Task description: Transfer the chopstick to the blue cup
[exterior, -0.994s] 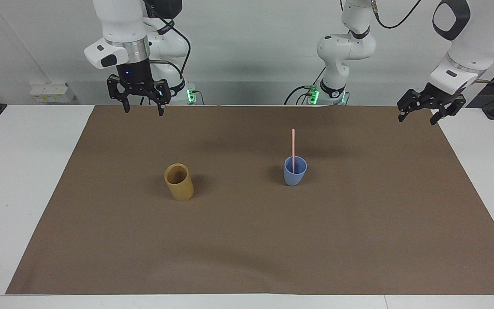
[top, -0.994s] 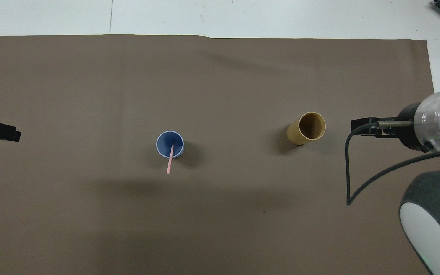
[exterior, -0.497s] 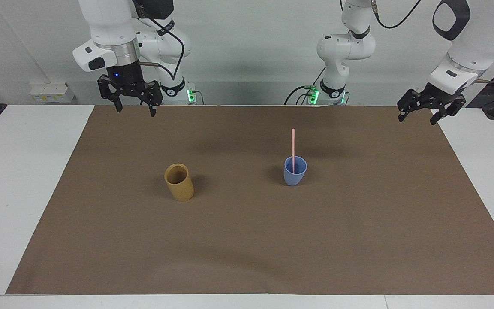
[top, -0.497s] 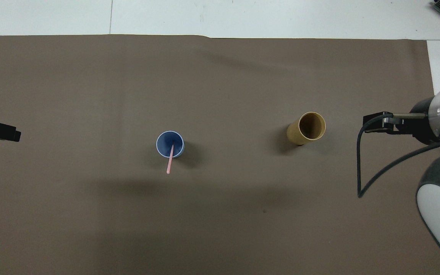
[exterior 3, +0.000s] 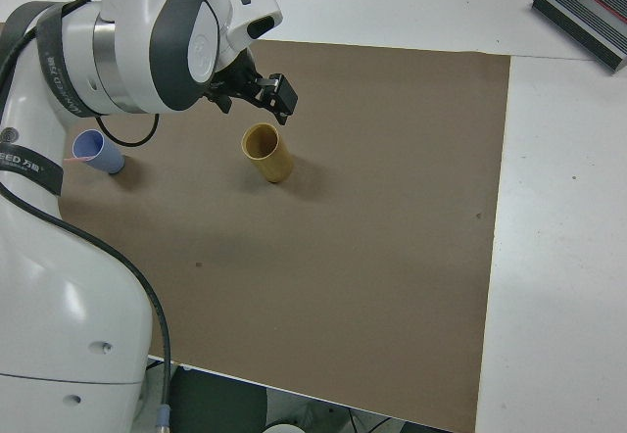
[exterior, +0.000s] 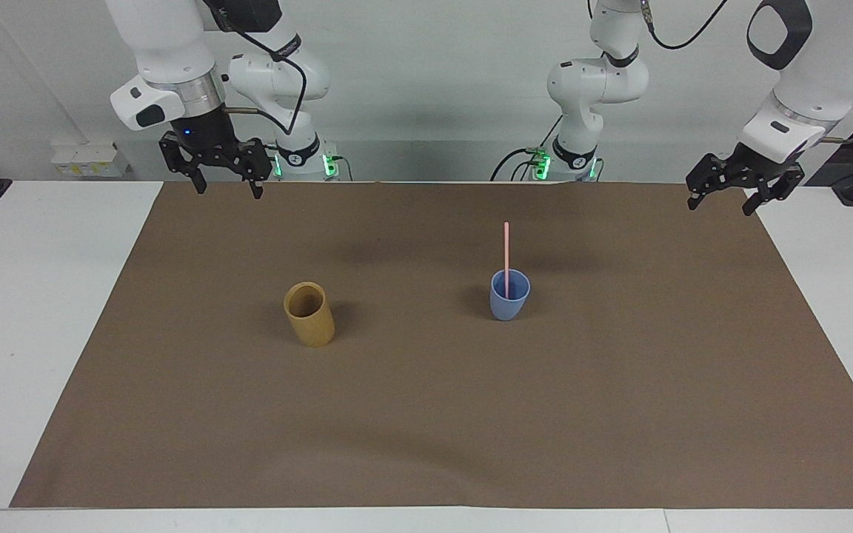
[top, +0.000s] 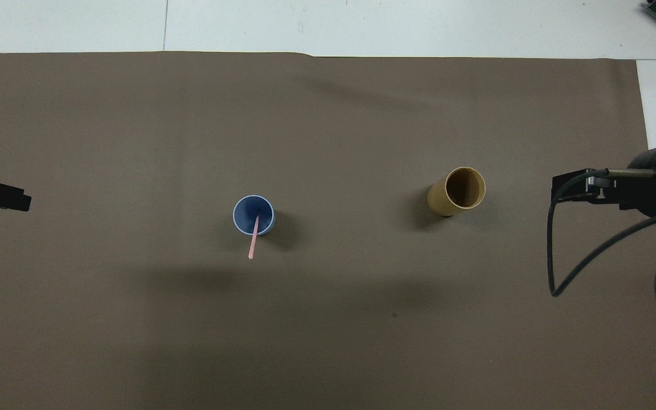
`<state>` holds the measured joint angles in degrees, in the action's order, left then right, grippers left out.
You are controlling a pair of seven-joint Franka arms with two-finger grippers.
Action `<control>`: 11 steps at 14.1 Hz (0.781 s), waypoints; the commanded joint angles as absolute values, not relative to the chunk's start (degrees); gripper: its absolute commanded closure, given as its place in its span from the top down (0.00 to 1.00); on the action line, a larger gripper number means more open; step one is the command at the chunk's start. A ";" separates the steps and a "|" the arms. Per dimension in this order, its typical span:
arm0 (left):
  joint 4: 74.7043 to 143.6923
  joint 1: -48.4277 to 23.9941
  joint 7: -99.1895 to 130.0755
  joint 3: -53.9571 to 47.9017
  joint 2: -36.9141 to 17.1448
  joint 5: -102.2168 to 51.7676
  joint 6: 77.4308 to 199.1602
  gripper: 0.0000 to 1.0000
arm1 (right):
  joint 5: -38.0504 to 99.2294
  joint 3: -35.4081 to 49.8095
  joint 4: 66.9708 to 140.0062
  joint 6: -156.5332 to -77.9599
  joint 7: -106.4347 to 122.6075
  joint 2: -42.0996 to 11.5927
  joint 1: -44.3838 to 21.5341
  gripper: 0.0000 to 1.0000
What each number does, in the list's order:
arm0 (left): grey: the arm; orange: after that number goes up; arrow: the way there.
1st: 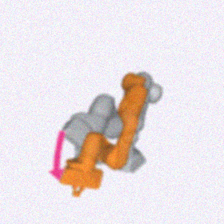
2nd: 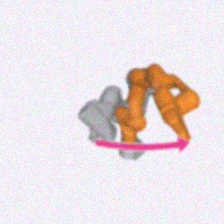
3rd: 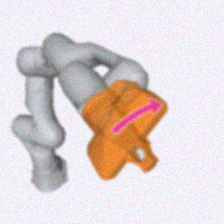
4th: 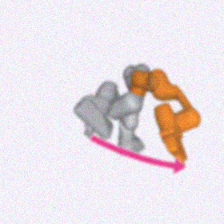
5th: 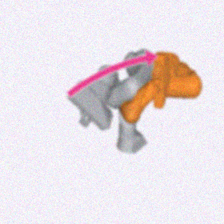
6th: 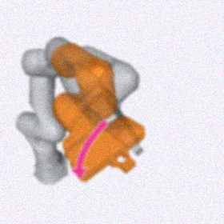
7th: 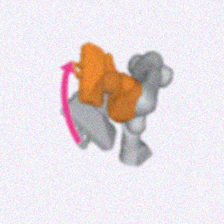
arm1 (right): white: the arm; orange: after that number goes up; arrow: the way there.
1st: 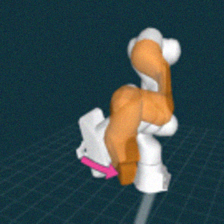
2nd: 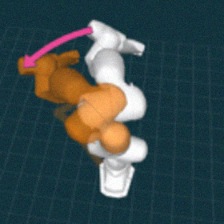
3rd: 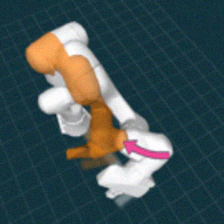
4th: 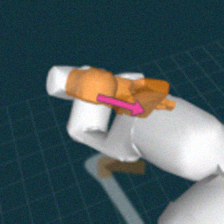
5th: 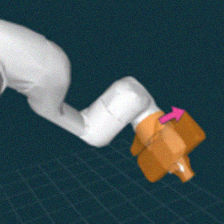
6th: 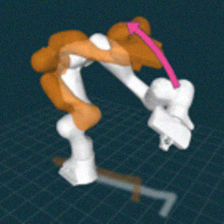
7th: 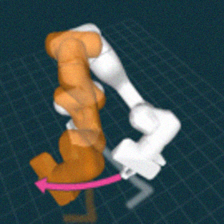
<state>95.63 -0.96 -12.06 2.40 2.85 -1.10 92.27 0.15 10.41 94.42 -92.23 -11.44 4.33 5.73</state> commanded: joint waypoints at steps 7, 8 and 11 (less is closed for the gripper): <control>95.19 -0.70 -12.48 2.29 3.16 -0.62 91.49 1.00 | 0.70 10.63 93.25 -93.42 -9.14 3.25 6.86 1.00; 95.19 -0.70 -12.57 2.29 3.25 -0.62 91.49 1.00 | 0.79 10.63 92.99 -93.43 -9.05 3.25 6.94 1.00; 95.19 -0.70 -12.48 2.29 3.25 -0.62 91.49 1.00 | 0.71 10.55 92.20 -93.60 -7.47 3.08 7.12 1.00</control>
